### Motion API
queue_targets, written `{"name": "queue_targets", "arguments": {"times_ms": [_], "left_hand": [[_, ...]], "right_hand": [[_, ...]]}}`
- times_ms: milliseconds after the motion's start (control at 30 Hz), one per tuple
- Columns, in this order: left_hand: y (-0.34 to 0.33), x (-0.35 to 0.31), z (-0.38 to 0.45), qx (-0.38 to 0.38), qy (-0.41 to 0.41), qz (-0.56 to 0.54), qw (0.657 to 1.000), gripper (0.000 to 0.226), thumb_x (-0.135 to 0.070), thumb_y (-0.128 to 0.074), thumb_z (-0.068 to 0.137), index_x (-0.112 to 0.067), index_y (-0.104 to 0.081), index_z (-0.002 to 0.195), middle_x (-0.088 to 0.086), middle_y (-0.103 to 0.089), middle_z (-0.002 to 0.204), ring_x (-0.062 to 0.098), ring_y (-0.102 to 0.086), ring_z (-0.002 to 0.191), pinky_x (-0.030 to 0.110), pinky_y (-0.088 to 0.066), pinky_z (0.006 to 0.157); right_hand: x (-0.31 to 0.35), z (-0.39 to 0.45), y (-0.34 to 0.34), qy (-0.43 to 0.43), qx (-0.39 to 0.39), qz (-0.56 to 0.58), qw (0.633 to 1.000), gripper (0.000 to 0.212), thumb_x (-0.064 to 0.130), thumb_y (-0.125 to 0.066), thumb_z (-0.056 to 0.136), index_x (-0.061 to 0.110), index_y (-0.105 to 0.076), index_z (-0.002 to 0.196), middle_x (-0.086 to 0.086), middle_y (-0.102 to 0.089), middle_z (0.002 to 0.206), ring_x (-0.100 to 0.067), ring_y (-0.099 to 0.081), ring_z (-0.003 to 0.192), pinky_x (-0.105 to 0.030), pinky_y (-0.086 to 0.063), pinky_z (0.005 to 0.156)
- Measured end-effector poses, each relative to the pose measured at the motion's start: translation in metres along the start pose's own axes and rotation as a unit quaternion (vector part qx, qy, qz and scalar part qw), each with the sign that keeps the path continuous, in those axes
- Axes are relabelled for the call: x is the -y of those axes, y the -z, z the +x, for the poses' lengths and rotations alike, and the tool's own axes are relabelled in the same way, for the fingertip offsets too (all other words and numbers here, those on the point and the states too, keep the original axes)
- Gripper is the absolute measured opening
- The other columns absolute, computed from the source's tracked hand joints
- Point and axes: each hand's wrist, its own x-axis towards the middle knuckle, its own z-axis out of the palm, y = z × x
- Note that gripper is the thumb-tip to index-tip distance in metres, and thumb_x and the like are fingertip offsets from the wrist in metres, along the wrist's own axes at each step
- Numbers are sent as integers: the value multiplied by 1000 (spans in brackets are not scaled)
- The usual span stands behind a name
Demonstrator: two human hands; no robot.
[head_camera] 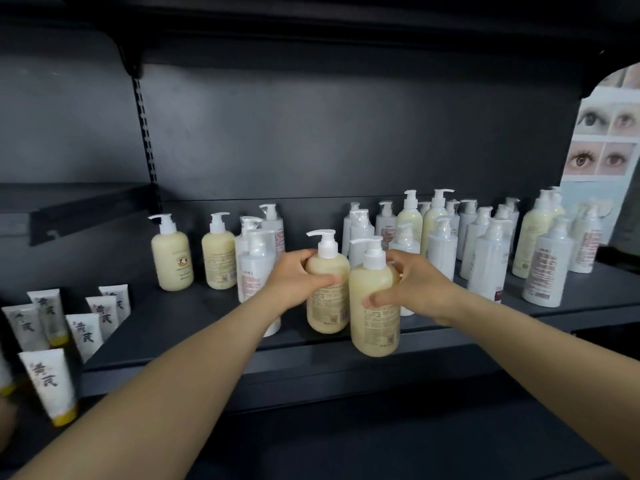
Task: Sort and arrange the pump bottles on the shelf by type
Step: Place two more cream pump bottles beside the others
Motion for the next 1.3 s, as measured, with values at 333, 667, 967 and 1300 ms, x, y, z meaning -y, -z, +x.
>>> {"name": "queue_targets", "arguments": {"times_ms": [333,667,967,1300], "left_hand": [[113,-3,-101,-1,-7,4,1000,25,-23,-80,68,-32,-65,87,-7,-70,92,9,-64,89,26,-53,83],[216,42,-104,-118,50,29,991,35,-25,-80,65,-21,-68,98,-1,-70,97,15,-65,92,28,-52,79],[245,85,-44,-96,70,32,992,39,-20,-79,67,-18,-66,103,-1,-69,99,14,-65,94,24,-50,75],[243,130,11,-78,83,12,993,44,-17,-77,70,-25,-63,110,-6,-68,102,7,-63,95,18,-46,74]], "right_hand": [[89,-57,-75,0,-8,51,999,61,5,-85,59,15,-59,114,-5,-70,100,-21,-67,96,-44,-54,90],[141,-18,-174,14,-4,103,995,67,8,-85,59,18,-54,118,-1,-66,105,-18,-64,99,-37,-54,85],[143,67,-212,10,1,73,997,68,7,-83,65,17,-48,124,3,-60,100,-17,-57,97,-33,-48,80],[111,139,-240,-18,12,30,999,65,12,-81,68,19,-47,123,-1,-61,114,-20,-56,108,-34,-48,88]]}}
